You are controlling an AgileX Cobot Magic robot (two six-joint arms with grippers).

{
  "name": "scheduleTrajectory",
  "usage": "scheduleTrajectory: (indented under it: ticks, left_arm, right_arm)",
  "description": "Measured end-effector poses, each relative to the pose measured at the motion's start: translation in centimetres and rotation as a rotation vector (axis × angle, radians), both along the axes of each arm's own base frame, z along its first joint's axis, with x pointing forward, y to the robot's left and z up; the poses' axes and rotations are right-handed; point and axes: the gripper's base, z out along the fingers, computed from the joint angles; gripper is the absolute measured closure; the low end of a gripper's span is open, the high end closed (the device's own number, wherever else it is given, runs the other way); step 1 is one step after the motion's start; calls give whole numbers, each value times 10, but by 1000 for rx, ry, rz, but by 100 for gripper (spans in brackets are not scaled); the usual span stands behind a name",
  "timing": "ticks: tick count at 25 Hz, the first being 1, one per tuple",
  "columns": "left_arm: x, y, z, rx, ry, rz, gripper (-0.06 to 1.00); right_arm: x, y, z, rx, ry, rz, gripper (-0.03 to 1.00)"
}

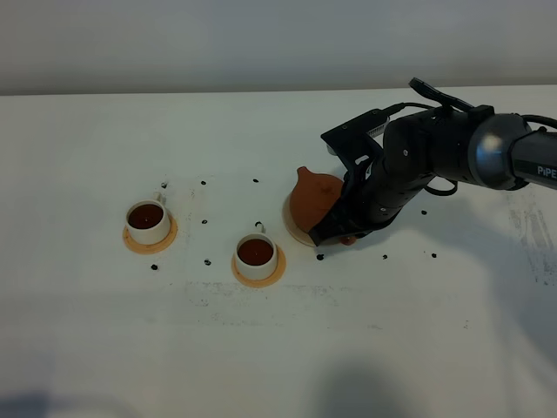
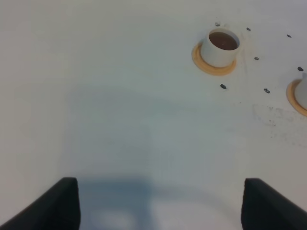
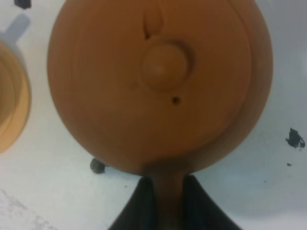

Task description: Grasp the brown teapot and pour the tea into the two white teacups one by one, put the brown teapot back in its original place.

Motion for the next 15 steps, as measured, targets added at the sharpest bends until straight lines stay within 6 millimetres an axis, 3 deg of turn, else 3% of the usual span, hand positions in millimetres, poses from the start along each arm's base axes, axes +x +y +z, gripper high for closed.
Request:
scheduleTrajectory:
  ticks: [2,7,9,15]
  left_arm:
    - [0,0,0,0,0,0,27]
    - [0,0,0,0,0,0,27]
    - [0,0,0,0,0,0,27]
    - [0,0,0,0,0,0,27]
  right_arm:
    - [0,0,0,-4,4,4,77]
    - [-1,-1,1,-8,12,6,40]
    - [-2,-1,4,-4,8,0,30]
    - [-6,-8,46,17,-66,-20,28]
